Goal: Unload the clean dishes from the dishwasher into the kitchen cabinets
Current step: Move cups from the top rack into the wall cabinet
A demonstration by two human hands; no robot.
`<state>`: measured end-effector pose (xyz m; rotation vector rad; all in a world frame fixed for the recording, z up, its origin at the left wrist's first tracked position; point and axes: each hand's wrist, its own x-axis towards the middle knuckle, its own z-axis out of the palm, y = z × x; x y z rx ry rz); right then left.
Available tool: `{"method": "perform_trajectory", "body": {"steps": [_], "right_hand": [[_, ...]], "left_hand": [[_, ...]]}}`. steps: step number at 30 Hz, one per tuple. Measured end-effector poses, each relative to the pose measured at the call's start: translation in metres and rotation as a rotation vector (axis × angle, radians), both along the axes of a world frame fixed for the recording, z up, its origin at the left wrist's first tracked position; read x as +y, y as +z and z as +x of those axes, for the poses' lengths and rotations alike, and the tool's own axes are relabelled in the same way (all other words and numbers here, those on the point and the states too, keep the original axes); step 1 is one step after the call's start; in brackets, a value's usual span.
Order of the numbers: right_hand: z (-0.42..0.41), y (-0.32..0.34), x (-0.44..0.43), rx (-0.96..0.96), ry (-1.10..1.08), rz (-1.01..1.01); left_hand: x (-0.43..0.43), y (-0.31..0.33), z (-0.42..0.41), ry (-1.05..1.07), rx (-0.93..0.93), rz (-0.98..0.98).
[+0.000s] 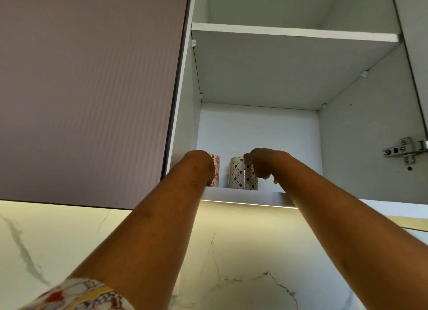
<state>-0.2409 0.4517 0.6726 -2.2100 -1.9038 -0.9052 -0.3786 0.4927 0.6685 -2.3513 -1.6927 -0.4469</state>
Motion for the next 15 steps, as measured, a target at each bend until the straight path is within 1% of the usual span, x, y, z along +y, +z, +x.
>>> {"method": "perform_trajectory", "body": {"steps": [1, 3, 5, 11, 13, 15], "right_hand": [[0.001, 0.000, 0.001, 0.002, 0.005, -0.006], [0.004, -0.002, 0.005, 0.028, 0.014, -0.026], [0.006, -0.002, 0.010, 0.044, 0.028, -0.042], [0.011, -0.008, 0.022, 0.047, 0.060, -0.031], [0.010, -0.009, 0.017, 0.072, 0.104, -0.012], [0.009, -0.010, 0.007, 0.106, 0.148, 0.024]], "left_hand": [[0.005, -0.005, -0.001, 0.062, -0.050, -0.036], [0.008, -0.005, -0.003, 0.117, -0.100, -0.108], [0.007, -0.006, -0.001, 0.098, -0.142, -0.125], [0.024, -0.009, -0.005, 0.074, -0.152, -0.072], [0.027, -0.010, -0.006, 0.044, -0.131, -0.027], [0.018, -0.009, -0.007, -0.023, -0.154, 0.045]]}}
